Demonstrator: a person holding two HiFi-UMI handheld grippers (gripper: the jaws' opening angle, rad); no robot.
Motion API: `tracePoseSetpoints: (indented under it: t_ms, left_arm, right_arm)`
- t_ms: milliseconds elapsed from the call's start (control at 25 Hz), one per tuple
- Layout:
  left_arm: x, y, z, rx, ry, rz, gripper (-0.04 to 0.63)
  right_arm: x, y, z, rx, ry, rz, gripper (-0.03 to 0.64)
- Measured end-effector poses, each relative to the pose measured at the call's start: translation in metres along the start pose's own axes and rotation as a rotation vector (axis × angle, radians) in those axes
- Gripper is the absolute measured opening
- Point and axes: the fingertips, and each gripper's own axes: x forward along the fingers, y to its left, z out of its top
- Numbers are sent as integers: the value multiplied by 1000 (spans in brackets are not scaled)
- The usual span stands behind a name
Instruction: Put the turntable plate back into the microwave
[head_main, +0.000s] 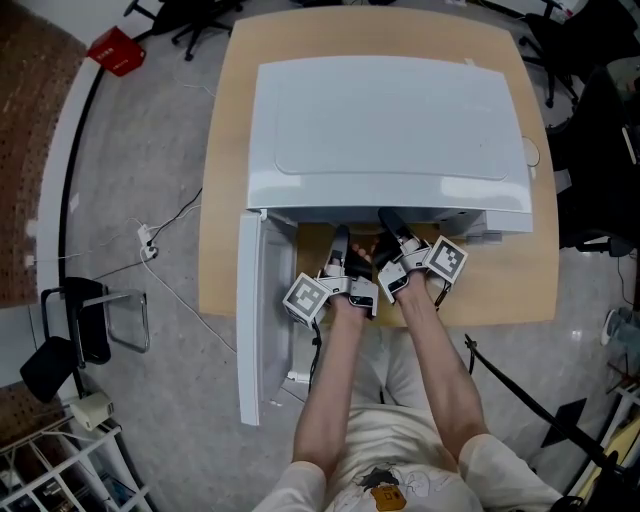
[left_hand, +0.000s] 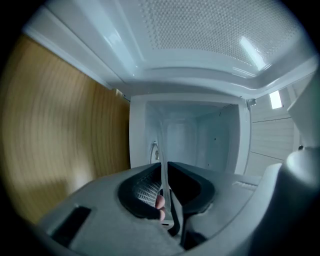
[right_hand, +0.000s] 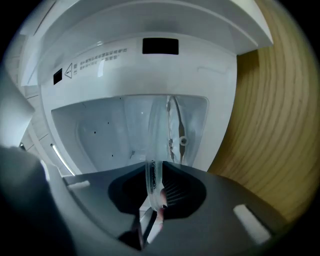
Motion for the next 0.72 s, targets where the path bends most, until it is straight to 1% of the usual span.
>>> tracePoseSetpoints:
  t_ms: [120, 200, 320, 440, 520, 640, 720]
  left_arm:
    - [8, -2, 2, -13, -2, 6, 43]
    - [11, -3, 4, 1, 2, 13, 41]
    - [13, -2, 8, 10, -13, 22, 41]
    - [17, 1, 11, 16, -25, 38, 40]
    - [19, 3, 12, 19, -27, 45, 38]
    - [24, 6, 11, 17, -23, 44, 37]
    - [30, 8, 10, 10, -22, 45, 35]
  right_arm:
    - [4, -3, 3, 4, -13, -9, 51]
    - [7, -4, 4, -14, -7, -24, 47]
    - [9, -3, 1, -52, 29, -43, 44]
    - [7, -2, -3, -70, 72, -49, 77]
    - [3, -3, -9, -86, 107, -59, 78]
    - [-6, -7, -19, -75, 144, -61, 77]
    - [-12, -14, -21, -67, 153, -79, 75]
